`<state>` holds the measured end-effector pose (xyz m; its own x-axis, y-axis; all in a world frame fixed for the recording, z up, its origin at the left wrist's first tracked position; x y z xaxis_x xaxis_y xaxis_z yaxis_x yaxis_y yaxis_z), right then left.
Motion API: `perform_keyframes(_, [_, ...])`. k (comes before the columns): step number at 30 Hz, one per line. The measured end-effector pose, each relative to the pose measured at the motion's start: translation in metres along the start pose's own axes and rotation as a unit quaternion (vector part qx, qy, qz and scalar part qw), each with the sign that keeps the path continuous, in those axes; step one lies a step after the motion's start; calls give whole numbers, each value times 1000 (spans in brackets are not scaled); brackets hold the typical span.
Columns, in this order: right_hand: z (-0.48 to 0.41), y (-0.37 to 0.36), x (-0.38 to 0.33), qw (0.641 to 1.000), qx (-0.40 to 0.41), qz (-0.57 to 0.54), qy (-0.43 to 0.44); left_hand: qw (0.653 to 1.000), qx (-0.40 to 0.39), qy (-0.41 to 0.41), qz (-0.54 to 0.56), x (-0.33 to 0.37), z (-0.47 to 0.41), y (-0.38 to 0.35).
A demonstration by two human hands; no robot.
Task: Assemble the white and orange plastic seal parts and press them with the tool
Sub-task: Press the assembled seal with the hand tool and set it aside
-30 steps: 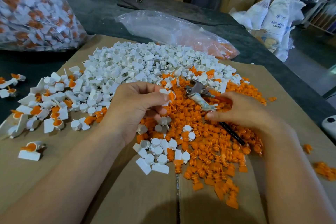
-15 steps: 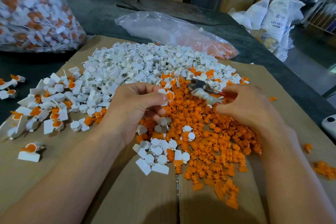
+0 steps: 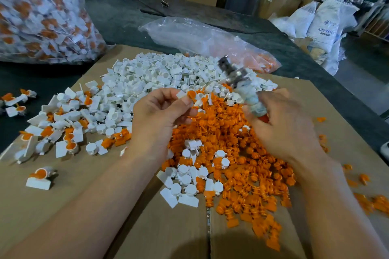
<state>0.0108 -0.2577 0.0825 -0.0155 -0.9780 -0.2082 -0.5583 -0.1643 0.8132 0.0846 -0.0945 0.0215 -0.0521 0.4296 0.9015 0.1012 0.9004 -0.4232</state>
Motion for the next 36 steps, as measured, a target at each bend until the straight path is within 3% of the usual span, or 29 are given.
perform_keyframes(14, [11,-39,-13,996,-94,-1,3,999,21,-47,-3,8,2,-1])
perform_keyframes(27, [11,-34,-23,995,-90,6,46,998,11,-60,0,12,4,-3])
perform_keyframes(36, [15,-37,-23,990,-124,-62,4,998,11,-57,4,9,3,-2])
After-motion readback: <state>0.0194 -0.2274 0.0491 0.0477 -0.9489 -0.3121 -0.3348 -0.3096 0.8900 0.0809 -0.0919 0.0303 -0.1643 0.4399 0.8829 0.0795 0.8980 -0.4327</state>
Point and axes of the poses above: each hand's wrist, its own z-axis away from the middle knuckle, its own y-axis out of the back of the hand, x = y × z, the point moved 9 cm from there along -z, towards the middle knuckle, and after that the axes turned 9 degrees about x, right-handed, at the moved point
